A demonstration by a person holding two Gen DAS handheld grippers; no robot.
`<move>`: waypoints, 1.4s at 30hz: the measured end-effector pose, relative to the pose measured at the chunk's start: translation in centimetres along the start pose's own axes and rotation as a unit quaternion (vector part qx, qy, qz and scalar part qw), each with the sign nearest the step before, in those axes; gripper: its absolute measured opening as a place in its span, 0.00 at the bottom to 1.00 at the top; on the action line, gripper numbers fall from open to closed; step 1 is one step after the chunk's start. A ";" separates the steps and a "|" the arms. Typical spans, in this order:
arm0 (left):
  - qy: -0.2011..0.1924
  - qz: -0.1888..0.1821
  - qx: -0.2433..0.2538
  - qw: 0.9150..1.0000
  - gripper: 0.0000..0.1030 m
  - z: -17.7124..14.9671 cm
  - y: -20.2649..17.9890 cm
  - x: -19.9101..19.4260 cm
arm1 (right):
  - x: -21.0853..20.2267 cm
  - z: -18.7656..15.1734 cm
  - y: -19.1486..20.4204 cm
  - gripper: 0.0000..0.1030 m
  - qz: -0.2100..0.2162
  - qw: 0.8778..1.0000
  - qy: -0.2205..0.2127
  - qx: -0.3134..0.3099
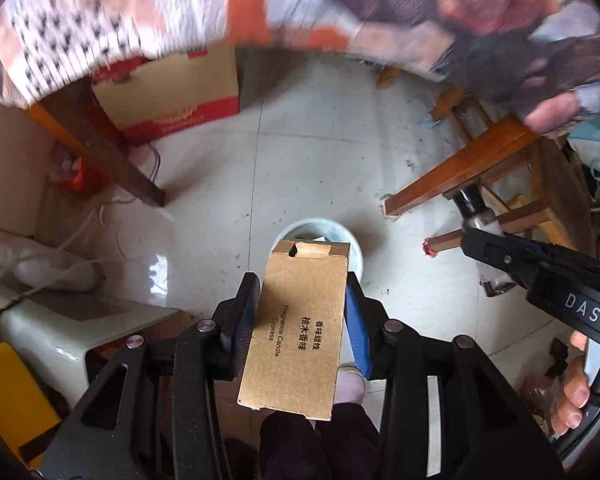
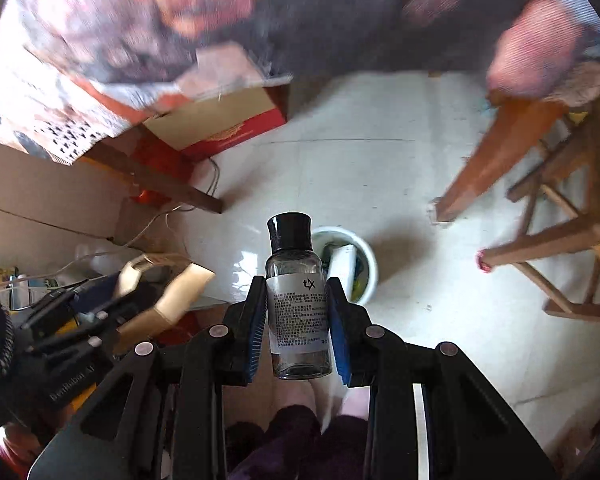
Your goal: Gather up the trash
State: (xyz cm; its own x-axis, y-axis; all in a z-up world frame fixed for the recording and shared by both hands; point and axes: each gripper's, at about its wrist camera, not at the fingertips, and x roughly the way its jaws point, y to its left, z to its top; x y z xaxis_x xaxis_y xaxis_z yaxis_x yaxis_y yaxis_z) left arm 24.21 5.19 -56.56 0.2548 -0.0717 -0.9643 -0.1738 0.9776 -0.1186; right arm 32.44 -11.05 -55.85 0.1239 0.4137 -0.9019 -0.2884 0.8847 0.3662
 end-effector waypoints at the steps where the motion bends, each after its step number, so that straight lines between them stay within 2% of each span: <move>1: -0.001 0.001 -0.002 1.000 0.40 -0.1 0.2 0.6 | 0.8 0.1 0.2 0.26 0.005 1.000 -0.001 -0.004; 6: -0.002 0.005 -0.010 1.000 0.40 -0.3 0.9 3.8 | 3.8 0.9 1.1 0.30 0.027 0.999 -0.011 -0.026; 8: -0.001 0.003 -0.011 1.000 0.40 -0.4 0.8 4.7 | 4.7 1.1 1.2 0.45 0.025 0.999 -0.007 -0.024; 9: 0.001 0.003 -0.013 1.000 0.40 -0.4 0.8 5.3 | 4.9 1.2 1.0 0.46 0.022 1.000 -0.009 -0.021; 12: 0.009 -0.003 -0.016 1.000 0.40 -0.3 0.6 6.2 | 4.7 1.1 0.0 0.47 0.011 1.000 -0.016 -0.011; 15: 0.009 -0.001 -0.012 1.000 0.40 0.3 -0.1 6.8 | 4.9 1.2 -1.0 0.47 0.001 1.000 -0.002 -0.003; 18: 0.009 0.000 0.000 1.000 0.40 1.0 -1.4 7.3 | 4.6 1.1 -2.2 0.47 0.008 1.000 0.003 0.016; 19: 0.013 -0.002 0.001 1.000 0.42 1.4 -1.5 7.7 | 4.4 1.1 -2.6 0.47 0.008 1.000 0.003 0.021; 20: 0.021 -0.003 0.001 1.000 0.49 1.6 -1.8 8.1 | 4.2 1.1 -2.8 0.47 0.006 1.000 0.003 0.024; 21: 0.029 -0.004 -0.001 1.000 0.52 1.8 -1.9 8.3 | 3.8 1.1 -3.0 0.47 0.001 1.000 0.001 0.026; 24: 0.031 -0.004 -0.004 0.999 0.52 2.0 -2.3 8.3 | 3.1 1.0 -3.3 0.47 -0.015 1.000 -0.005 0.027; 28: 0.034 -0.004 -0.003 0.999 0.52 1.7 -2.5 7.2 | 2.0 1.1 -3.3 0.47 -0.018 0.999 -0.013 0.029; 33: 0.032 -0.004 0.000 0.999 0.52 1.5 -2.6 3.8 | 0.0 1.3 -2.4 0.47 -0.016 0.999 -0.018 0.023; 39: 0.017 -0.022 -0.011 1.000 0.52 2.5 -2.8 -3.0 | -5.2 2.0 0.0 0.47 -0.020 0.999 -0.033 0.012; 42: -0.004 -0.019 -0.006 1.000 0.52 3.4 -3.4 -7.5 | -8.5 2.4 1.3 0.47 -0.017 0.999 -0.042 0.009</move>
State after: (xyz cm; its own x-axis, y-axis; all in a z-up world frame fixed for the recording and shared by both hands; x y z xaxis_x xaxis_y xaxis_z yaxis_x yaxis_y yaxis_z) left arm 26.16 3.06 -48.13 0.2688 -0.1074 -0.9572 -0.1759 0.9716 -0.1584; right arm 33.31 -12.89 -47.15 0.2139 0.3987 -0.8918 -0.2658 0.9022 0.3396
